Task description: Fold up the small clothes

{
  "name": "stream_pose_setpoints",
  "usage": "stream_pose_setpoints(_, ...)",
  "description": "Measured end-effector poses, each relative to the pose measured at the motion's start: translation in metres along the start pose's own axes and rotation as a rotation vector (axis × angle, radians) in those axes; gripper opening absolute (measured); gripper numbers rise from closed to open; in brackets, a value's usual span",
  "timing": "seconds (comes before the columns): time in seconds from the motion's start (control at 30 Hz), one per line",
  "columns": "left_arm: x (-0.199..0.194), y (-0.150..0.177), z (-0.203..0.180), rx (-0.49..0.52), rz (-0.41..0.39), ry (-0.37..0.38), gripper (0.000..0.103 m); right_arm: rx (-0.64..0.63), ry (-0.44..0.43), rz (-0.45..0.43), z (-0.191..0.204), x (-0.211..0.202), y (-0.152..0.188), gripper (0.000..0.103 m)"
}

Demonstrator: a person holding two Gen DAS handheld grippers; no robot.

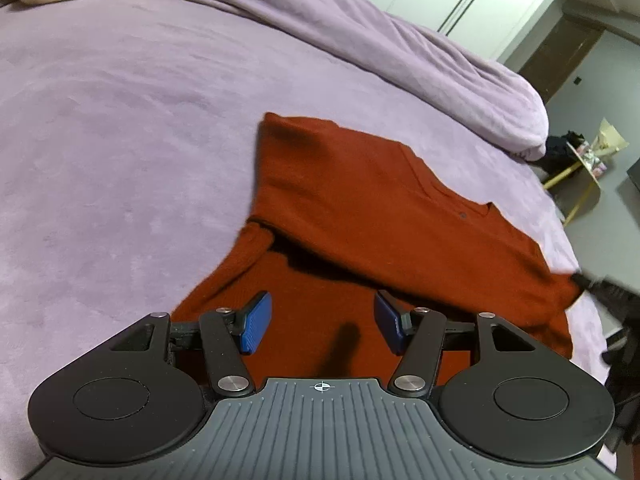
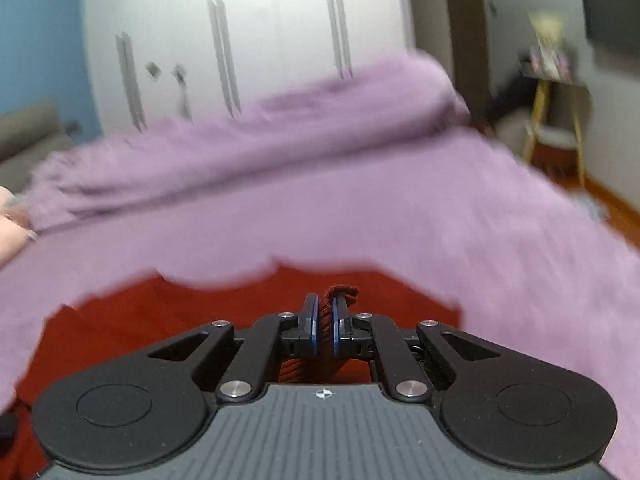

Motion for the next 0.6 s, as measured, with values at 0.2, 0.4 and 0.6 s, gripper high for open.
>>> stream_pose_setpoints(0.2, 0.002, 0.001, -0.010, 0.055, 0.012, -0.023, 0.063, 0.227, -0.103, 0.139, -0.037, 0.016, 0.028, 0.039)
stream_pose_setpoints(0.4, 0.002, 0.002, -0.013, 0.059, 0.026, -0.025, 0.064, 0.185, -0.124, 0.143, -0.031, 0.022, 0.039, 0.050)
stream_pose_setpoints(0.6, 0.003, 0.000, -0.016, 0.065, 0.030, -0.023, 0.064, 0.080, -0.135, 0.151, -0.014, 0.020, 0.038, 0.030)
Point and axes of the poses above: each gripper's, at about its wrist camera, not at the fingertips, and x roughly the way its jaws point, z to its left, y to its underside, the point moved 8 cm from there along x, roughly the way its jaws point, and after that the axes turned 2 degrees about y, right-handed, at the moved point
